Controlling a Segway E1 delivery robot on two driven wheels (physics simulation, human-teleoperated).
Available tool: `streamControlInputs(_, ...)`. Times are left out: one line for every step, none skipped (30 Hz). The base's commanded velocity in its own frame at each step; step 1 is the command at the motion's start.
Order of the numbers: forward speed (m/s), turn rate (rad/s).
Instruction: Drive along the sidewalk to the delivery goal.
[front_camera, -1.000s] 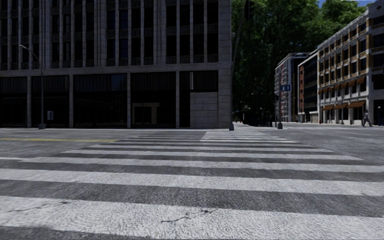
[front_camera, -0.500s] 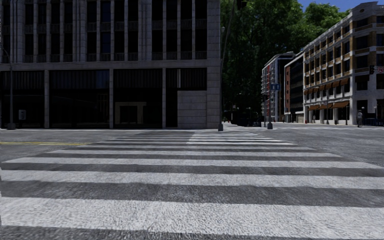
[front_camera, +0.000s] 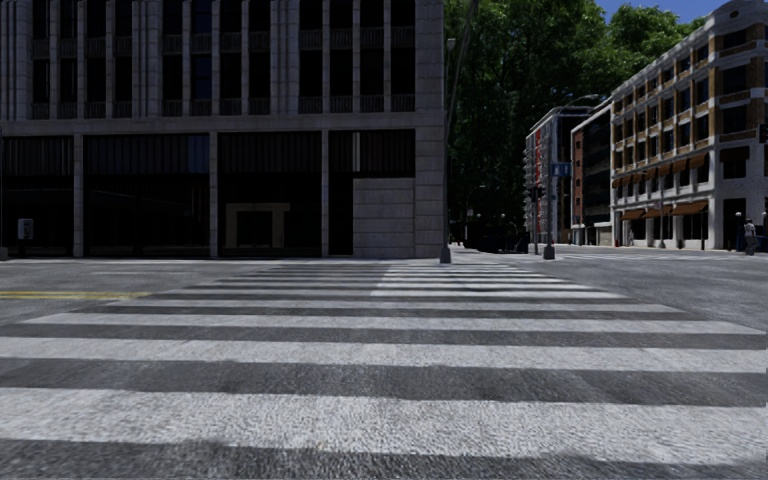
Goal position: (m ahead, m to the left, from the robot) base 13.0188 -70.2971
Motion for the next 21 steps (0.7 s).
streamControlInputs(1.82, 0.0)
streamControlInputs(1.82, 0.0)
streamControlInputs(1.82, 0.0)
streamControlInputs(1.82, 0.0)
streamControlInputs(1.82, 0.0)
streamControlInputs(1.82, 0.0)
streamControlInputs(1.82, 0.0)
streamControlInputs(1.82, 0.0)
streamControlInputs(1.82, 0.0)
streamControlInputs(1.82, 0.0)
streamControlInputs(1.82, 0.0)
streamControlInputs(1.82, 0.0)
streamControlInputs(1.82, 0.0)
streamControlInputs(1.82, 0.0)
streamControlInputs(1.82, 0.0)
streamControlInputs(1.82, 0.0)
streamControlInputs(1.82, 0.0)
streamControlInputs(1.82, 0.0)
streamControlInputs(1.82, 0.0)
streamControlInputs(1.82, 0.0)
streamControlInputs(1.82, 0.0)
